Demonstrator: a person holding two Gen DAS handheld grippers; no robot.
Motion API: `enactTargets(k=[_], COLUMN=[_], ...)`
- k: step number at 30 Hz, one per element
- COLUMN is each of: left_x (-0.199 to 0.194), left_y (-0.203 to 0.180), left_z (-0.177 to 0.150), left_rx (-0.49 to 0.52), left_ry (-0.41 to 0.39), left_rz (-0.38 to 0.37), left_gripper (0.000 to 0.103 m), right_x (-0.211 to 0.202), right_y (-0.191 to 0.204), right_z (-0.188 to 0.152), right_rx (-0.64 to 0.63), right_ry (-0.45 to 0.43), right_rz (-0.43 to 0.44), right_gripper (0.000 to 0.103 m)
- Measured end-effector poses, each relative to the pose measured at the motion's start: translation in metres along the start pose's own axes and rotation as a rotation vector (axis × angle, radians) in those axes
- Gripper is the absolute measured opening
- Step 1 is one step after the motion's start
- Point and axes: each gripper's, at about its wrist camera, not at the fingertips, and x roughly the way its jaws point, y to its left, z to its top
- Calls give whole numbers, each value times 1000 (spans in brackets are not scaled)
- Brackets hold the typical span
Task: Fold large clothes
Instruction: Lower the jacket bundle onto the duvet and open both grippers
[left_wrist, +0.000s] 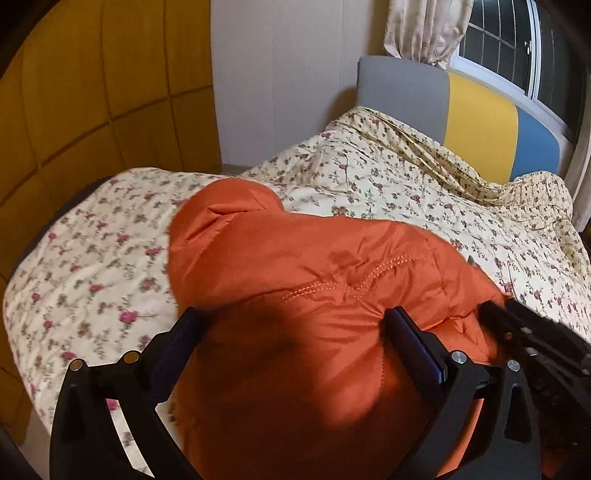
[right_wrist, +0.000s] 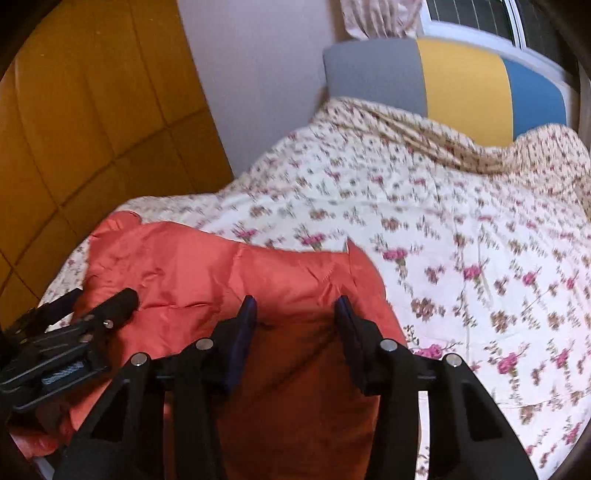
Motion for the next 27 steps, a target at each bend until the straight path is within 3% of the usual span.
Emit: enactTargets(k=[19, 22, 25, 27], left_x=[21, 8, -15, -30], left_y=[-19, -18, -15, -14], left_z=[-15, -18, -28, -35], left_rx=[51, 67, 68, 65], left_ry=[-70, -68, -88, -102], left_rz=[60, 57, 74, 79], left_gripper=[100, 100, 100, 100], right_x=[13, -1, -25, -42], right_y=[-4, -1, 5, 4], right_z=[-27, -31, -37, -45], right_rx=[22, 2, -25, -18], right_ry=[-36, -41, -55, -57], right_rz=[12, 16, -14, -11], right_gripper=[46, 56, 80, 82])
